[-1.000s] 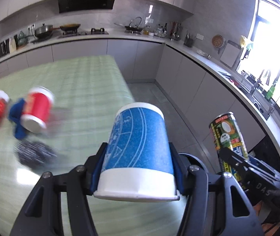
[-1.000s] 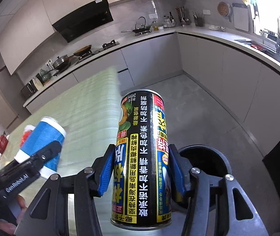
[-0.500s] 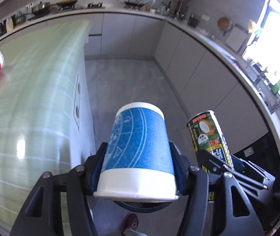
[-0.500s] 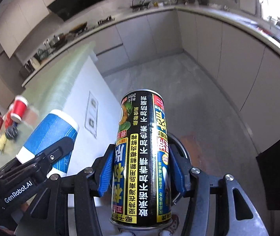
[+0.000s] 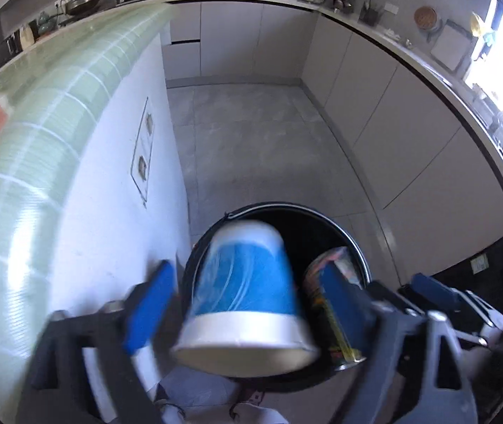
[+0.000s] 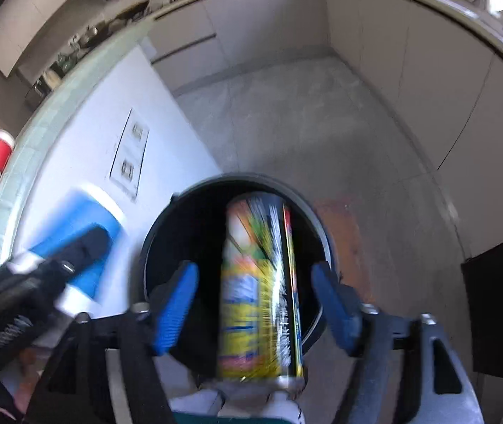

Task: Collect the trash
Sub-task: 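Carry the blue cup and spray can over the black bucket and open both tools, then move both tools back toward the island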

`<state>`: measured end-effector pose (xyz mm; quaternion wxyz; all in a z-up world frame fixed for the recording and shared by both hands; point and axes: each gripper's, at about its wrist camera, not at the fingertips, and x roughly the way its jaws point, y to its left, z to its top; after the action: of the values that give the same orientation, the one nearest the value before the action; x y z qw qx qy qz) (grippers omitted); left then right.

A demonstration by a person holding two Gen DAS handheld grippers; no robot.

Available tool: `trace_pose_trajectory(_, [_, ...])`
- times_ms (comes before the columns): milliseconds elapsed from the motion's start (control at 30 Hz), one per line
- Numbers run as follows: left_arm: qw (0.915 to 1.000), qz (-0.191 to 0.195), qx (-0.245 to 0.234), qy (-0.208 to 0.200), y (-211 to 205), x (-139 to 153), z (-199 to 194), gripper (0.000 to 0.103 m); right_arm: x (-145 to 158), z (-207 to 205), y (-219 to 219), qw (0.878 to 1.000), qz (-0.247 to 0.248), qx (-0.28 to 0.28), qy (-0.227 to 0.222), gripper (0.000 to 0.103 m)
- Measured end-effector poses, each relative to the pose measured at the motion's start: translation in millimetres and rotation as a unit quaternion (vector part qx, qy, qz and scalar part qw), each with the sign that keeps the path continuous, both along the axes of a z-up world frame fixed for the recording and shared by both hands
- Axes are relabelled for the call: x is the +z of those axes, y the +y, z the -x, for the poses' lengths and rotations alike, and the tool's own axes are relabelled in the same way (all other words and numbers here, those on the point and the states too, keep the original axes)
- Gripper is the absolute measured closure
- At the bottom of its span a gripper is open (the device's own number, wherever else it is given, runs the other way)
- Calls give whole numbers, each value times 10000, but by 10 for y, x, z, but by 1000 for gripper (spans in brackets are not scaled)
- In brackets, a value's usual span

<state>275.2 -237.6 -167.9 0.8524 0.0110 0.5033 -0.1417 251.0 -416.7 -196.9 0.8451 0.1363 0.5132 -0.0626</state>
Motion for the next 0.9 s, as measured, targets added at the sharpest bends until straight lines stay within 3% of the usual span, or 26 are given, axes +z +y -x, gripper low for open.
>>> trace_pose_trajectory(167, [9999,-96,76,24,-49,-9,-99,9,85,71,-53,9991,241,-189,-306,29])
trace_pose_trajectory(333, [9999,136,47,17,-8,206,-43,9,272,96,-136,9972,331,-395,-542,29])
trace_pose_trajectory(600, [9984,344,-212,-397,120,1030,158,9,858,122,-82,9922,610,-774,-760,29])
trace_pose_trajectory(800, [9943,180,-30,-1055,596,1572,284,9,1421,192,225,9869,582,-867,-1230,29])
trace_pose_trajectory(900, [9908,21,165,-1343,957,1688,244,9,1716,178,566,9827,646,-750,-1564,28])
